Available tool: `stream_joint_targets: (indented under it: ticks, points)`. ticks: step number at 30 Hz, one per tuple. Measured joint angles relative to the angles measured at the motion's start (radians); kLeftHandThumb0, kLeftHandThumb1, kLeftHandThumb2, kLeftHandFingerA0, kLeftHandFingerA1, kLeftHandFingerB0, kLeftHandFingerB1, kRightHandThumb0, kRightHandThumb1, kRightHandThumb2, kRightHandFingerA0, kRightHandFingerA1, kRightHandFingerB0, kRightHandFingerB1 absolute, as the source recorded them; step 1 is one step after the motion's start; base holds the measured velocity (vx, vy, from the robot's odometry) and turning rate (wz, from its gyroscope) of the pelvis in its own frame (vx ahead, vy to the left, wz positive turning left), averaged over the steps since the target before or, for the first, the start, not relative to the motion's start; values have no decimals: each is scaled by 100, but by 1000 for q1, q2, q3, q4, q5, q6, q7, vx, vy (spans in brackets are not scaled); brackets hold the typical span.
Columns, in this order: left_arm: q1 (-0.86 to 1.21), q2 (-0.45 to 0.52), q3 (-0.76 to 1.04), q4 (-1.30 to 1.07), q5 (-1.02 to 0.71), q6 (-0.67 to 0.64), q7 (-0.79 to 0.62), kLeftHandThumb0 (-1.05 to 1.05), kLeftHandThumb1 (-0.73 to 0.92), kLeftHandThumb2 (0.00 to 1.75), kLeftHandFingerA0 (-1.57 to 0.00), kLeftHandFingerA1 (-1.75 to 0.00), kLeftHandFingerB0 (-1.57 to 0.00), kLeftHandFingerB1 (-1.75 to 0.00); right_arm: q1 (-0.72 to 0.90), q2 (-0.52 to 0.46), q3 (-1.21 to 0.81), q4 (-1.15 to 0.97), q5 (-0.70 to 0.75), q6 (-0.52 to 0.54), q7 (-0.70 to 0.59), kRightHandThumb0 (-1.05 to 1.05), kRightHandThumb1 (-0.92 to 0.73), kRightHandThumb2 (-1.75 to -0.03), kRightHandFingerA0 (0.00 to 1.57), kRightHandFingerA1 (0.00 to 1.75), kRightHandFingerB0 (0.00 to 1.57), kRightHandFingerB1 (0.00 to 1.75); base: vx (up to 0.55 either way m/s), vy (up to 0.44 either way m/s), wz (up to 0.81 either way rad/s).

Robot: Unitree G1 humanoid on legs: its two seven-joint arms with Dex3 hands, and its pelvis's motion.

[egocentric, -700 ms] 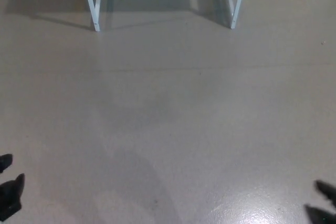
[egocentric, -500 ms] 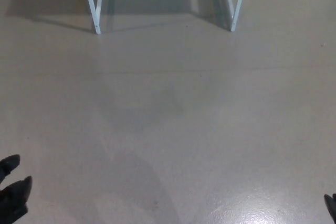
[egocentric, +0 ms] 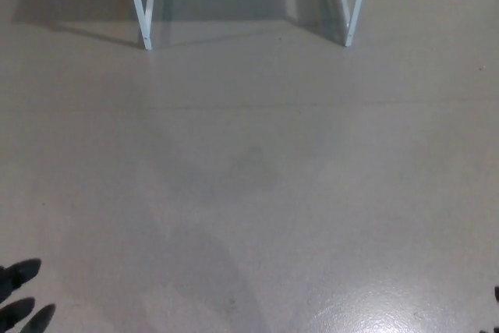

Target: The robot walks towards a file tray kept in the middle of a desk and uses its right hand to grab a tray and pulls it out towards itself

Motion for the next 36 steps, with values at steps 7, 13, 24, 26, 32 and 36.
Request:
stream_joint_targets:
  ticks: [7, 13, 24, 26, 32, 36]
  points:
    - [45, 6, 0, 36, -7, 0, -14, -28, 57, 107, -9, -52, -9, -51, 43, -1, 20, 48, -4, -45, -6, -55, -67, -79, 23, 42, 16, 39, 0, 0, 0]
    - [111, 2, -6, 47, -10, 0, -25, -26, 59, 108, -10, -52, -11, -52, 72, -6, 23, 86, -5, -89, -7, -53, -67, -78, 23, 41, 17, 39, 0, 0, 0]
    - [147, 20, -41, 82, 30, -16, -1, -49, 70, 61, -25, -36, -27, -35, 99, -9, 46, 156, -8, -155, -18, -54, -67, -78, 23, 41, 18, 40, 9, 46, 16]
    - [144, 20, -41, 101, 32, -18, 0, -49, 69, 60, -25, -36, -26, -35, 96, -9, 49, 162, -9, -163, -22, -48, -76, -63, 29, 35, 19, 32, 91, 302, -28]
    - [73, 56, -40, 156, 38, -23, 7, -51, 69, 60, -26, -38, -26, -35, 76, 1, 64, 175, -17, -174, -28, -46, -76, -63, 30, 35, 21, 32, 141, 348, -26]
    - [55, 57, -41, 163, 37, -35, 9, -50, 69, 60, -25, -37, -25, -35, 46, 0, 65, 171, -19, -174, -29, -50, -77, -63, 30, 37, 22, 33, 224, 120, 3]
